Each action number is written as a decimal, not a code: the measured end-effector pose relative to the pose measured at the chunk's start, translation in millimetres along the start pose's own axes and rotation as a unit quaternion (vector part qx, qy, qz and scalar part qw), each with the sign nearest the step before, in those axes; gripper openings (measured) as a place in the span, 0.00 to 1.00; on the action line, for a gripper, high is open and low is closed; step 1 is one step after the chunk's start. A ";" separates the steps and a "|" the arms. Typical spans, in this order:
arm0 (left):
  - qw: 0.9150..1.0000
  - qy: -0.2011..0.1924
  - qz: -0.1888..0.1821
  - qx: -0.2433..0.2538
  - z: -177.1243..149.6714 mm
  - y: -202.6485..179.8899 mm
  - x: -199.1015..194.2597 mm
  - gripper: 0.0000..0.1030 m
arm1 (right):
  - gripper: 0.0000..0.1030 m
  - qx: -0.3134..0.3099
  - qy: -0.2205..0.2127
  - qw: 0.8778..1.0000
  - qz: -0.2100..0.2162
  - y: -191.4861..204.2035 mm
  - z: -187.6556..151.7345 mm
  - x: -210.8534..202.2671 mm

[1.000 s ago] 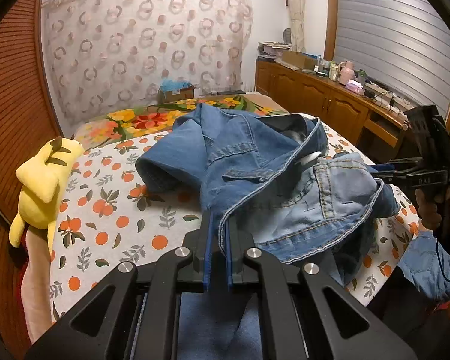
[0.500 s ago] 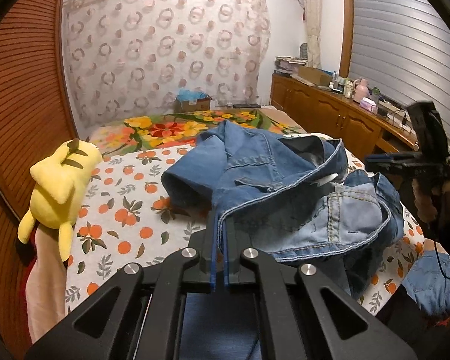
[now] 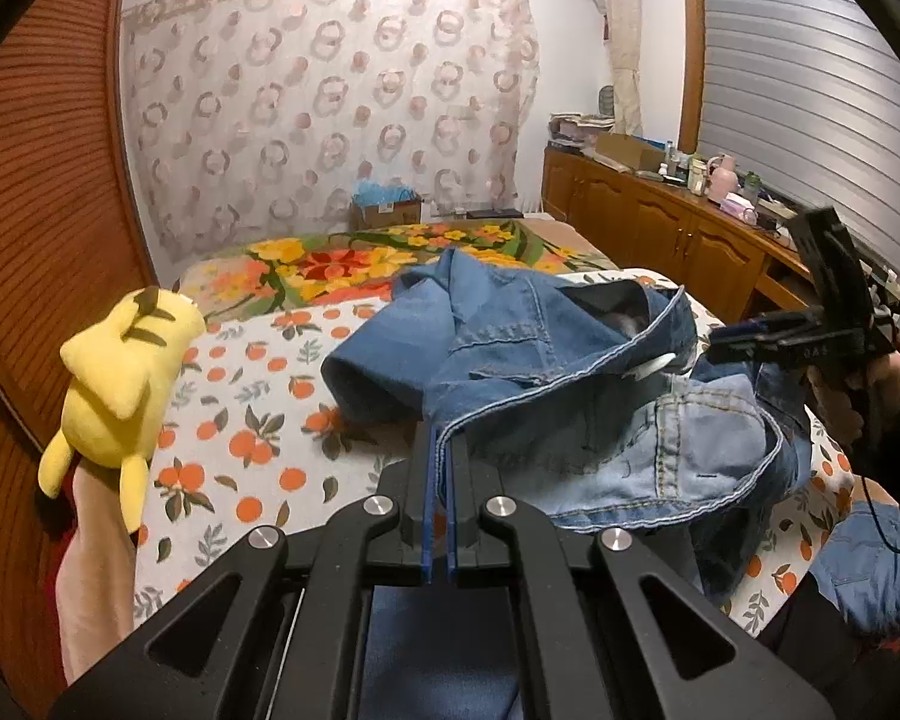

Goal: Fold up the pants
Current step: 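Hold the waistband with both grippers and lift the jeans off the bed, then raise both grippers high, shaking the jeans out to hang by the waistband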

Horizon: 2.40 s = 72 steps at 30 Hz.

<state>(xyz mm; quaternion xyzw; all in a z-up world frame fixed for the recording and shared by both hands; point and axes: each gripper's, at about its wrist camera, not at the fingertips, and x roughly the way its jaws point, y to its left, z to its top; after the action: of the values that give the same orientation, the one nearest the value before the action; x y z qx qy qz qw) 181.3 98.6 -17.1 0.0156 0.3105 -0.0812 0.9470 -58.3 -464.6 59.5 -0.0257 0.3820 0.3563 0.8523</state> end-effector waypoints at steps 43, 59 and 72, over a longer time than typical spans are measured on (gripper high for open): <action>0.976 -0.172 -0.014 0.131 389.2 -210.4 -28.8 0.02 | 0.10 0.009 -0.307 0.918 -0.251 -67.8 94.4 -409.8; 0.982 -0.165 -0.007 0.090 335.8 -113.7 -44.2 0.02 | 0.10 -0.081 -0.280 0.943 -0.159 33.1 67.0 -364.3; 0.996 -0.027 0.072 0.040 165.1 40.0 0.9 0.02 | 0.10 -0.126 -0.125 0.983 0.046 101.9 69.0 -140.5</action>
<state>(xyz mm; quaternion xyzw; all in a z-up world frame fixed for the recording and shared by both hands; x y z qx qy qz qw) 285.2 124.7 114.7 0.0736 0.2789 -0.0251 0.9572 -142.4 -449.4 225.6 -0.0706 0.2250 0.4406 0.8662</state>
